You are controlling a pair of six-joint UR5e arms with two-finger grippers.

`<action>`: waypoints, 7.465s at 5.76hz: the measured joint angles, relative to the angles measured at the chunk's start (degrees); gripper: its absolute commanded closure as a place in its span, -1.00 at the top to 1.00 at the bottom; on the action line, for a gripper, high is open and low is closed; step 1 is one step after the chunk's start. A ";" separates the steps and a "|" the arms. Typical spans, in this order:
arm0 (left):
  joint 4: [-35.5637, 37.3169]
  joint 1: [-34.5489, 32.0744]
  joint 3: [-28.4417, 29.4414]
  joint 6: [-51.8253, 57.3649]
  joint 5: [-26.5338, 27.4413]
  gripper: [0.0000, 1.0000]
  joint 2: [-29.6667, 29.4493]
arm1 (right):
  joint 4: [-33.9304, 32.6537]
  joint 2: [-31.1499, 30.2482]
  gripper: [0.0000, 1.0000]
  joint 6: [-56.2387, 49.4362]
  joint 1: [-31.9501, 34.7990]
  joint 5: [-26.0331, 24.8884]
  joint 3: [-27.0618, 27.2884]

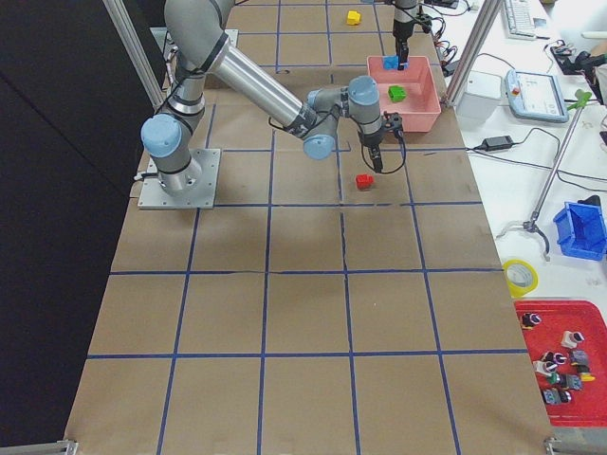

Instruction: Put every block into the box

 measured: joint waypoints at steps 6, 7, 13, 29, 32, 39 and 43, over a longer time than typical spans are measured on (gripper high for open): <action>-6.87 11.04 -0.53 10.10 0.15 0.99 10.11 | -1.13 1.31 -0.89 -0.50 -0.94 -2.72 4.06; -7.27 15.09 -1.56 14.86 0.15 0.99 10.41 | -0.93 1.27 -0.89 -0.29 -0.93 -2.12 3.96; -7.38 32.24 -11.26 75.11 3.67 0.98 13.38 | 32.88 2.75 -0.84 6.95 9.64 9.81 -26.47; 17.39 38.11 -36.42 136.53 0.54 0.19 12.67 | 43.95 -12.88 0.99 17.76 18.39 -0.16 -20.06; 17.53 38.10 -35.96 136.68 0.79 -0.66 12.96 | 51.03 -18.96 0.99 18.05 17.71 -0.96 -16.51; 8.53 29.44 -23.59 102.58 1.14 -1.00 18.63 | 52.56 -25.47 0.99 18.39 17.88 -8.35 -12.49; -4.43 13.46 -5.35 51.56 -3.42 -1.00 12.87 | 53.62 -25.70 0.99 18.74 17.85 -8.30 -12.48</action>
